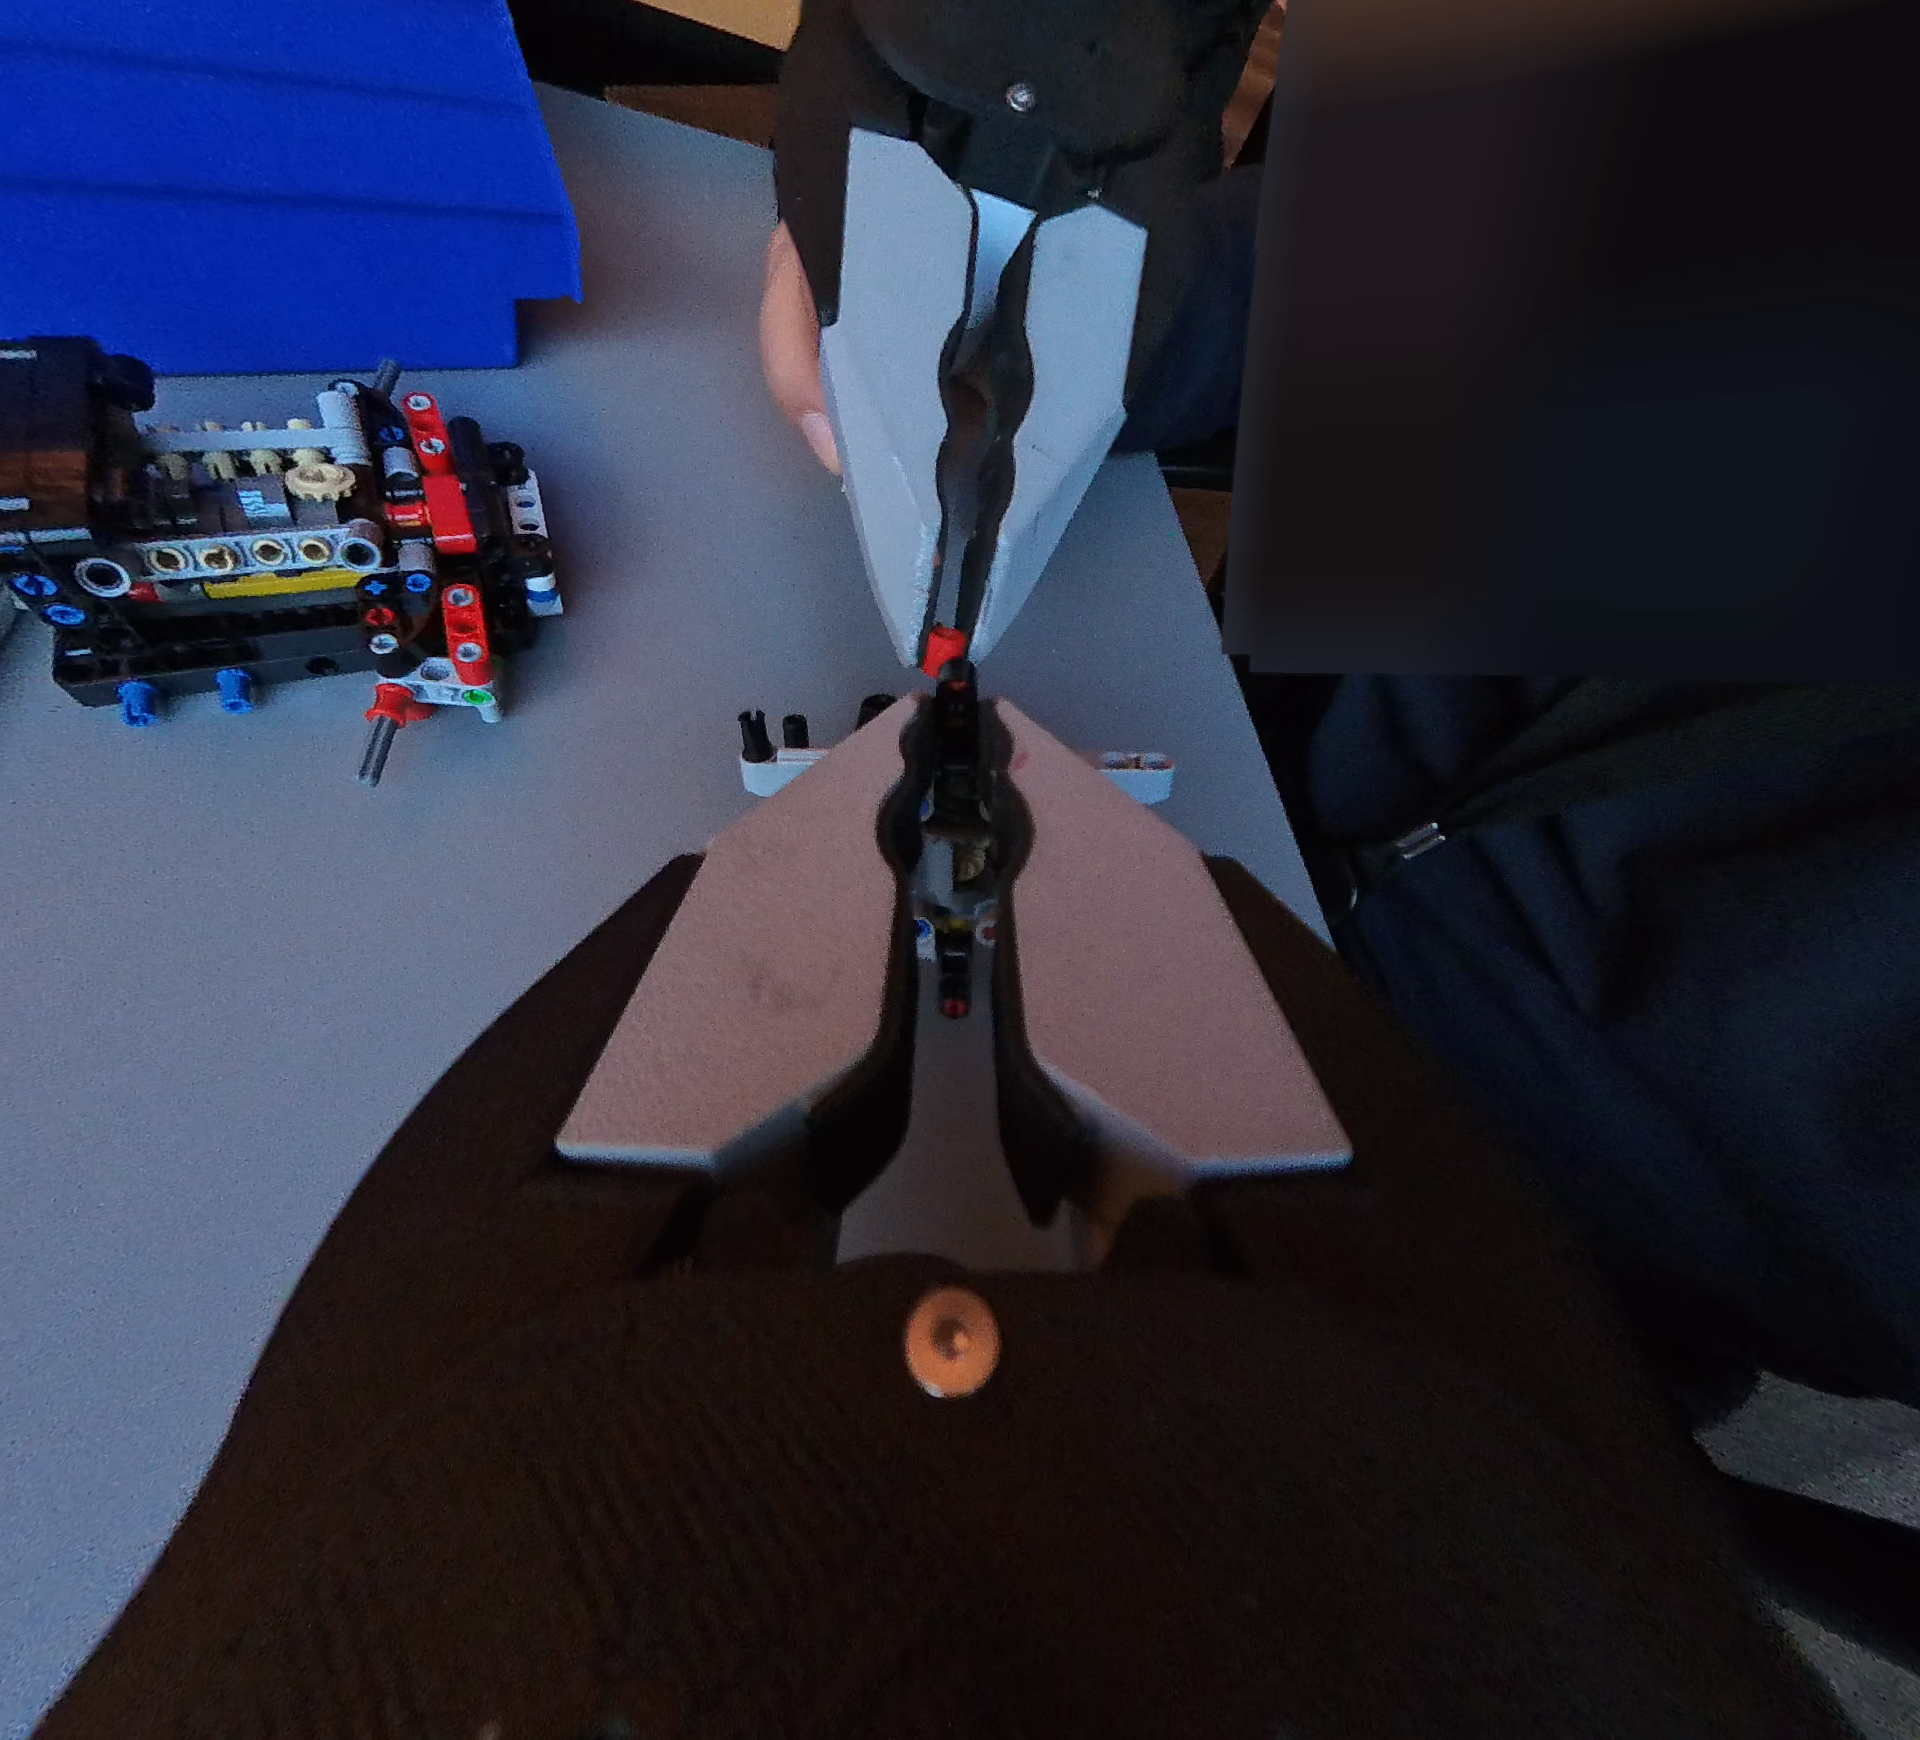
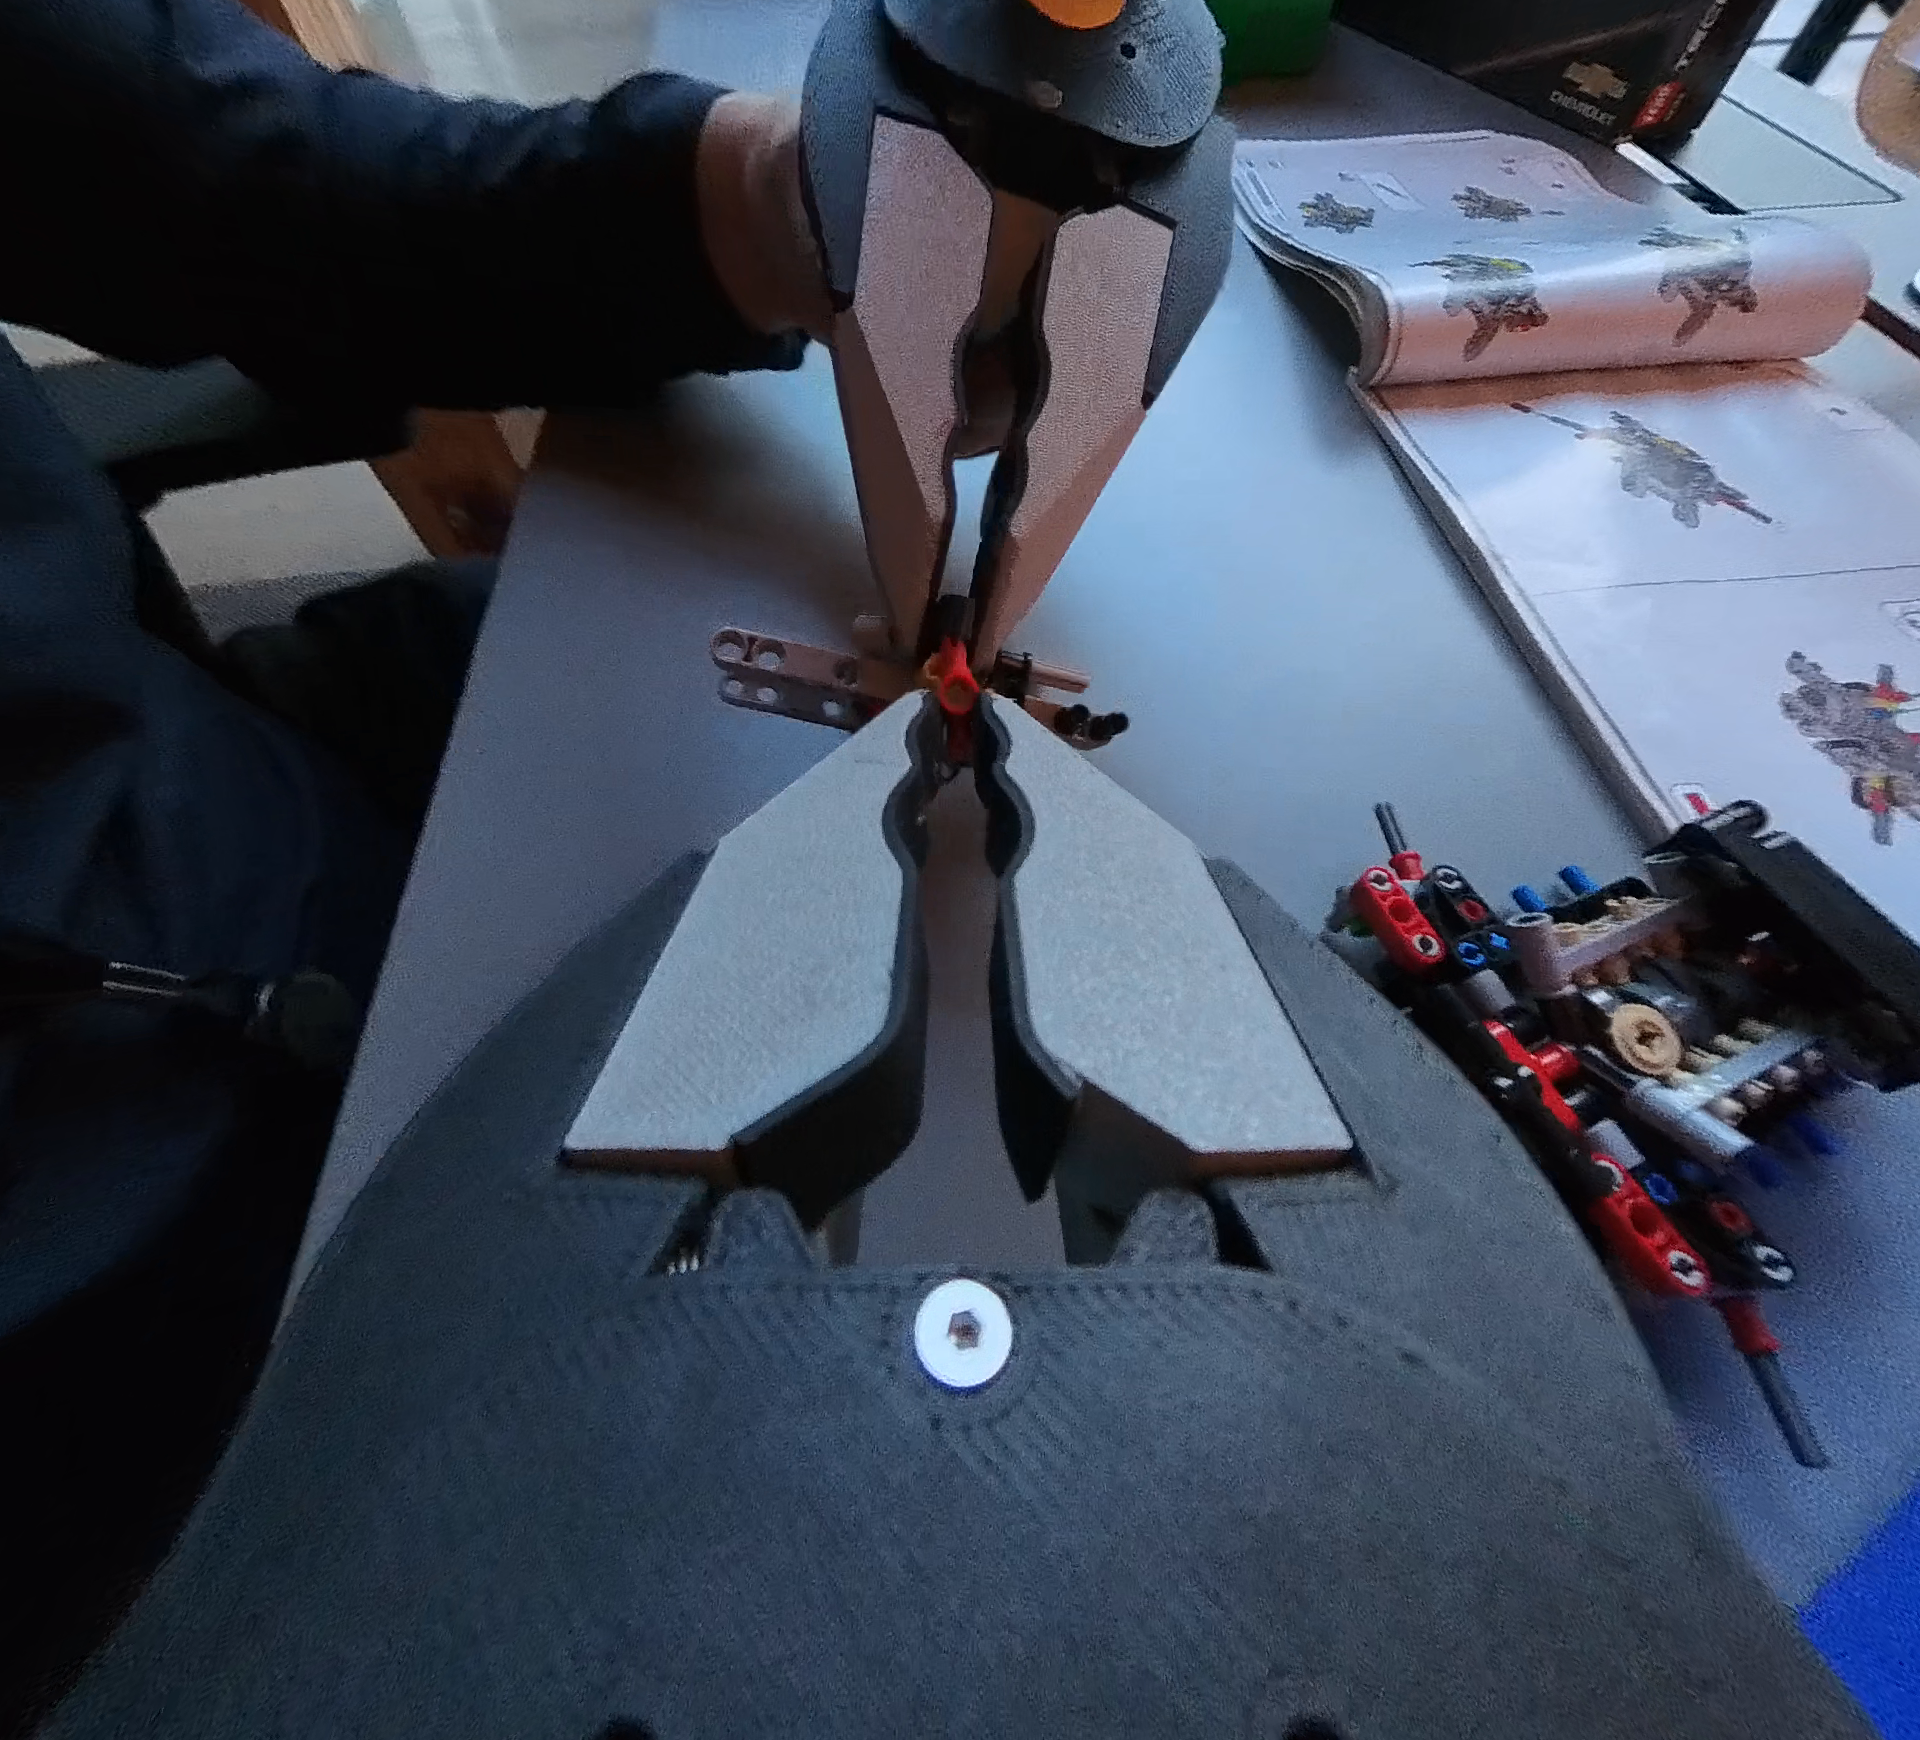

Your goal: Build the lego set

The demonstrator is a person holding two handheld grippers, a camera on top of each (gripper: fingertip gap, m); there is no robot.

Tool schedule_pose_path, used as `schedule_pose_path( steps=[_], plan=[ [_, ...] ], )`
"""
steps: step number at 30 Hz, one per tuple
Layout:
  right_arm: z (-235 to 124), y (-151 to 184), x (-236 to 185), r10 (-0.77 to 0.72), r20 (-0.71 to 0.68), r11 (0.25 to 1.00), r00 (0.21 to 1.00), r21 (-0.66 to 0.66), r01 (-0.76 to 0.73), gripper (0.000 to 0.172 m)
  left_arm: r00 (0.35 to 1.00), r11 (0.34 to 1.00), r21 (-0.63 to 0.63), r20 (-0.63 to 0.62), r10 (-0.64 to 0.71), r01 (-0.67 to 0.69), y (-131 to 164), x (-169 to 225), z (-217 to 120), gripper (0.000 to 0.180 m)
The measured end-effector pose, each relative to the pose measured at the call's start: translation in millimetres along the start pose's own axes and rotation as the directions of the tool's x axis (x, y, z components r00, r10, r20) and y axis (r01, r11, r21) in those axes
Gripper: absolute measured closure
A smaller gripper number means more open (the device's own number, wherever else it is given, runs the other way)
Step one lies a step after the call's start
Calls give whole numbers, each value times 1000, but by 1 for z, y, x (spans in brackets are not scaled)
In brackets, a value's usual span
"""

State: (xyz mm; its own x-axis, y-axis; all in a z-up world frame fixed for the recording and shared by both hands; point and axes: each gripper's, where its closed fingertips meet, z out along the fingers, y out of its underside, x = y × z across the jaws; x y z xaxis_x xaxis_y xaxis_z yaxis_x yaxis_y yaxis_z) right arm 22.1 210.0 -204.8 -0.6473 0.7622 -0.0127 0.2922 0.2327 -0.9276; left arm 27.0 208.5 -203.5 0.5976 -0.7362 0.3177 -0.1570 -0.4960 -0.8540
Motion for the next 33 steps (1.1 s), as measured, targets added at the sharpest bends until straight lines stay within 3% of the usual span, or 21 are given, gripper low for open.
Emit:
schedule_pose_path(
  steps=[14, 18, 27, 33],
  plan=[
    [0, 0, 0, 28, -6, 1000, 1000, 6, -28, 169, 1000, 999, 32, -2, -4, 4, -1, 0, 0, 176],
    [-2, 0, 4, 41, -46, 999, 998, 6, -40, 169, 996, 1000, 7, 90, 24, -25, -3, -6, 0, 176],
    [0, 3, 13, 60, -156, 997, 986, -45, -68, 168, 985, 999, -37, 173, 26, -20, -2, -14, 0, 175],
    [-4, -1, 8, -138, -176, 988, 975, -88, 124, 169, 988, 998, -59, 150, 38, -29, -4, -7, 1, 176]
  ],
)
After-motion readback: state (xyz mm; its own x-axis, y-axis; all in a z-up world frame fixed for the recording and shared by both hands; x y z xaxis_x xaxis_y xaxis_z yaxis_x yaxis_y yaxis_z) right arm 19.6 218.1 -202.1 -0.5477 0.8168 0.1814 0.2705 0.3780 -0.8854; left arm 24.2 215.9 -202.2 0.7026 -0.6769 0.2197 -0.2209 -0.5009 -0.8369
